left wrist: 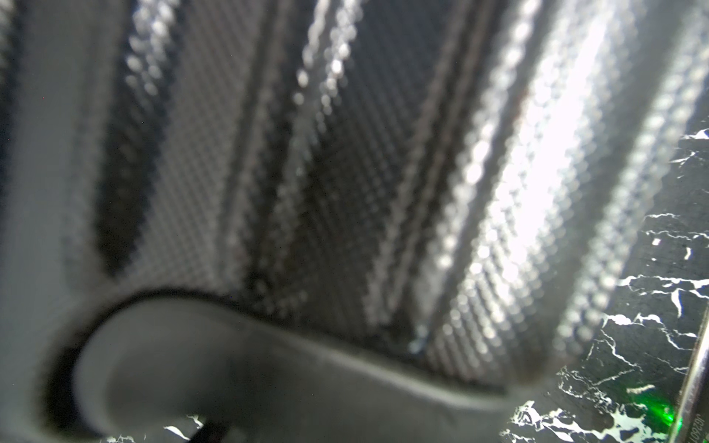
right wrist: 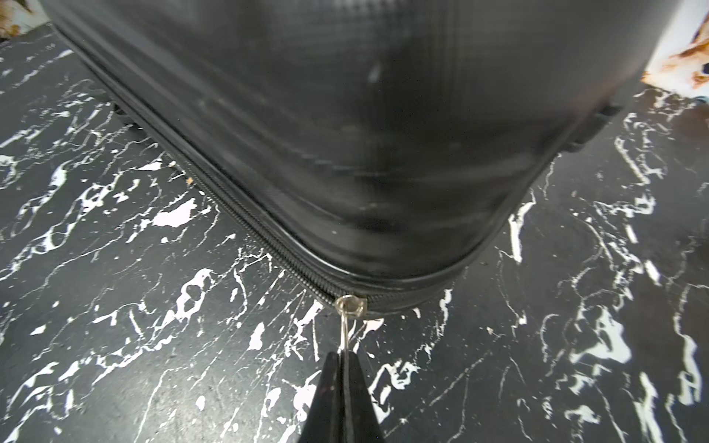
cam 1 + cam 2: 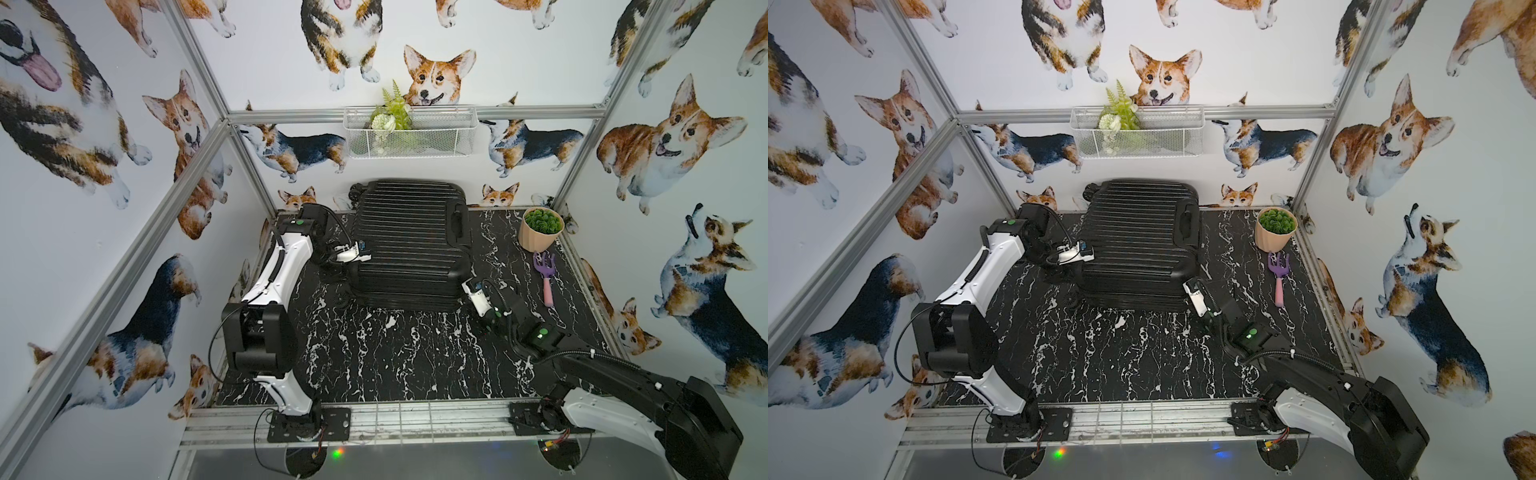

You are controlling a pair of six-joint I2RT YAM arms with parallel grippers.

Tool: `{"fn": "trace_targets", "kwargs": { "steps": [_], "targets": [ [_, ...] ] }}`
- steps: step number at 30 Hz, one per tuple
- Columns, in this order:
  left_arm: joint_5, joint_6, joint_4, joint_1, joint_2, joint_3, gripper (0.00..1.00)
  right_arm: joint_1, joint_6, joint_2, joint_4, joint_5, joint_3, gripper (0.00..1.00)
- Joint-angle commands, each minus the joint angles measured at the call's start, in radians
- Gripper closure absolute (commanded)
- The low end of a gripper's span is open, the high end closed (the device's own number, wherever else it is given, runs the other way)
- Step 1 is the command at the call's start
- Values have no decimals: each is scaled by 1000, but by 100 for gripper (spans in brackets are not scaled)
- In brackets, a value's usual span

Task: Close the suitcase zippers
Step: Zip the zipper on the suitcase.

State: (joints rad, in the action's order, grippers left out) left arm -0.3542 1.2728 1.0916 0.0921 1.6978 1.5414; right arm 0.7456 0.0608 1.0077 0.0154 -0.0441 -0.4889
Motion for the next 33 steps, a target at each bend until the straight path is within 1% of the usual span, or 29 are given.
{"fn": "trace_targets", "kwargs": {
  "steps": [1,5,8,13,16,23,27,33],
  "targets": [
    [-12,-68,-44,0,5,2,55,5,13,9,-47,150,6,100],
    [-32,-93,-36,1,-14,-4,55,6,31,45,-101,158,6,100],
    [-54,-110,-25,9,-32,-20,55,6,49,73,-140,129,3,100],
    [-40,-150,-24,30,-100,-84,55,6,74,106,-184,76,-7,100],
    [-39,-176,-36,42,-132,-128,55,6,77,147,-201,69,-10,100],
    [-30,-227,-54,67,-186,-198,55,6,93,172,-237,44,-5,100],
    [-14,-228,-68,69,-203,-217,54,7,110,177,-246,-29,0,100],
    [0,-183,-52,70,-219,-214,53,5,86,204,-222,-79,-28,100]
  ]
}}
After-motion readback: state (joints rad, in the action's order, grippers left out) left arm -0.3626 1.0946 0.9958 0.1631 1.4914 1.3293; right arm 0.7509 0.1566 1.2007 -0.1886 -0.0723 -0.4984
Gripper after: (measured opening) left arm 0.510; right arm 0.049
